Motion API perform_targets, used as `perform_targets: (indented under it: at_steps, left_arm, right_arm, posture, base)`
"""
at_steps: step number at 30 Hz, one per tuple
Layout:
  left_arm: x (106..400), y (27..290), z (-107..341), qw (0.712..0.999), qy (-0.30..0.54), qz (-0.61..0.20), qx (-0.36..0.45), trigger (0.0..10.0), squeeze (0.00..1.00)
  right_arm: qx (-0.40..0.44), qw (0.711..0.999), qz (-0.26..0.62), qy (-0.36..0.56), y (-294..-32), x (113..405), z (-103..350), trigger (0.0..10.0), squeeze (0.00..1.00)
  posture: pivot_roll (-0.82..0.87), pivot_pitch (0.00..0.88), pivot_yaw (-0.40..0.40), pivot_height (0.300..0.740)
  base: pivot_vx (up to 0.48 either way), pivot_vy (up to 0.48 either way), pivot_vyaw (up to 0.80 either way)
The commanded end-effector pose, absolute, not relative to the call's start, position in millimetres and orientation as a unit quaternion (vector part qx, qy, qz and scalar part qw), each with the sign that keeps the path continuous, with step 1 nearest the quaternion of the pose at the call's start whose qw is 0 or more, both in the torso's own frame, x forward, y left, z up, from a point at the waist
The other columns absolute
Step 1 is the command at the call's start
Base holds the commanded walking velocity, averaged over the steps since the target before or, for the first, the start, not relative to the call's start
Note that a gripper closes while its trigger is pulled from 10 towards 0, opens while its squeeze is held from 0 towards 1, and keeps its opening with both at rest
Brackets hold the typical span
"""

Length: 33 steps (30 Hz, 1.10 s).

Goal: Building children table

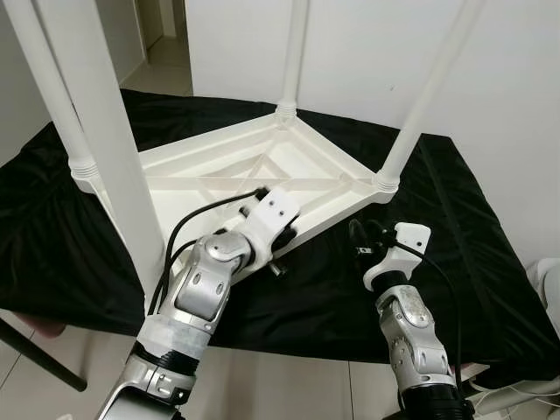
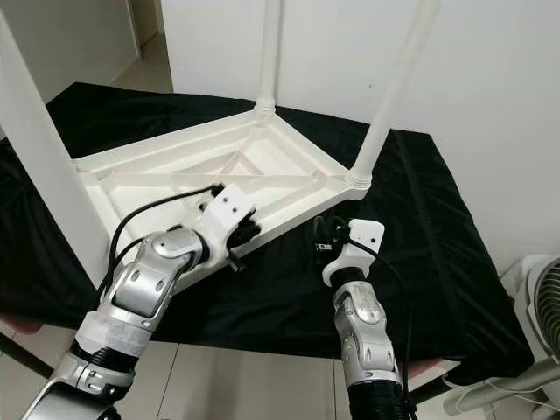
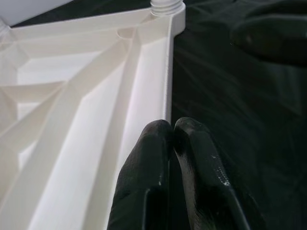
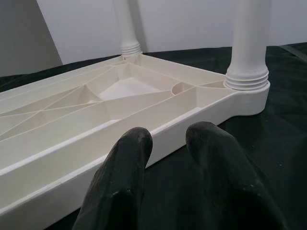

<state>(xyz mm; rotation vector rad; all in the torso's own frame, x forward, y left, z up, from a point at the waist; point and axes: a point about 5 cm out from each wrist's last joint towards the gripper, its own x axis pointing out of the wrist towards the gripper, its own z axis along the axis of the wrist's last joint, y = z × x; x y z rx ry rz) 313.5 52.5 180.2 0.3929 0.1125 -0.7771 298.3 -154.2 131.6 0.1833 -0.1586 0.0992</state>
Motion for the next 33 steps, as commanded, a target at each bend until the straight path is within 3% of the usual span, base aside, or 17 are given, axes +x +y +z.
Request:
perform_targets:
  at_steps: [1, 5, 6, 7, 8, 16, 17, 19, 20, 28, 29, 33]
  left_arm:
    - [311, 53, 176, 0.9, 0.059, -0.385, 0.194, 10.0, 0.0]
    - [307, 52, 178, 0.895, 0.051, -0.404, 0.184, 10.0, 0.0]
    - [304, 52, 179, 0.893, 0.048, -0.414, 0.17, 10.0, 0.83]
    - [304, 52, 179, 0.893, 0.048, -0.414, 0.17, 10.0, 0.83]
    - [301, 51, 181, 0.89, 0.043, -0.425, 0.158, 10.0, 1.0]
    - [264, 66, 179, 0.847, 0.0, -0.505, 0.168, 10.0, 1.0]
    - [258, 74, 177, 0.841, 0.004, -0.512, 0.172, 10.0, 0.18]
    - [255, 77, 177, 0.838, 0.003, -0.516, 0.176, 10.0, 0.18]
    - [249, 84, 177, 0.834, 0.006, -0.523, 0.175, 10.0, 0.0]
    - [227, 112, 182, 0.834, 0.015, -0.532, 0.149, 10.0, 0.0]
    - [214, 129, 178, 0.828, 0.049, -0.539, 0.145, 10.0, 0.0]
    - [189, 151, 167, 0.802, 0.121, -0.564, 0.156, 10.0, 0.0]
  right_arm:
    - [0.093, 0.992, 0.039, -0.081, -158, 297, 131, 10.0, 0.0]
    - [0.094, 0.992, 0.04, -0.081, -157, 297, 131, 10.0, 0.0]
    - [0.094, 0.991, 0.041, -0.081, -156, 297, 131, 10.0, 0.0]
    - [0.094, 0.991, 0.041, -0.081, -156, 297, 131, 10.0, 0.0]
    - [0.094, 0.991, 0.042, -0.08, -156, 297, 131, 10.0, 0.0]
    - [0.093, 0.992, 0.043, -0.079, -156, 297, 130, 10.0, 0.0]
    - [0.093, 0.992, 0.043, -0.079, -156, 298, 130, 10.0, 0.0]
    - [0.093, 0.992, 0.044, -0.079, -157, 298, 130, 10.0, 0.0]
    - [0.093, 0.991, 0.047, -0.078, -156, 299, 130, 10.0, 0.0]
    - [0.093, 0.991, 0.063, -0.078, -150, 306, 131, 10.0, 0.0]
    - [0.095, 0.99, 0.07, -0.078, -148, 309, 132, 10.0, 0.0]
    - [0.095, 0.989, 0.081, -0.075, -144, 313, 131, 10.0, 0.0]
  posture:
    - [-0.09, 0.01, -0.054, 0.74]
    - [-0.08, 0.012, -0.055, 0.74]
    - [-0.08, 0.013, -0.056, 0.74]
    - [-0.08, 0.013, -0.056, 0.74]
    - [-0.08, 0.014, -0.057, 0.74]
    - [-0.07, 0.017, -0.064, 0.74]
    - [-0.06, 0.017, -0.068, 0.74]
    - [-0.06, 0.017, -0.068, 0.74]
    - [-0.04, 0.017, -0.076, 0.74]
    - [0.0, 0.014, -0.094, 0.74]
    - [0.02, 0.013, -0.107, 0.74]
    - [0.05, 0.013, -0.119, 0.74]
  base:
    - [0.0, 0.0, 0.0]
    - [0.0, 0.0, 0.0]
    - [0.0, 0.0, 0.0]
    - [0.0, 0.0, 0.0]
    - [0.0, 0.0, 0.0]
    - [0.0, 0.0, 0.0]
    - [0.0, 0.0, 0.0]
    - [0.0, 0.0, 0.0]
    - [0.0, 0.0, 0.0]
    - [0.0, 0.0, 0.0]
    - [0.0, 0.0, 0.0]
    - [0.0, 0.0, 0.0]
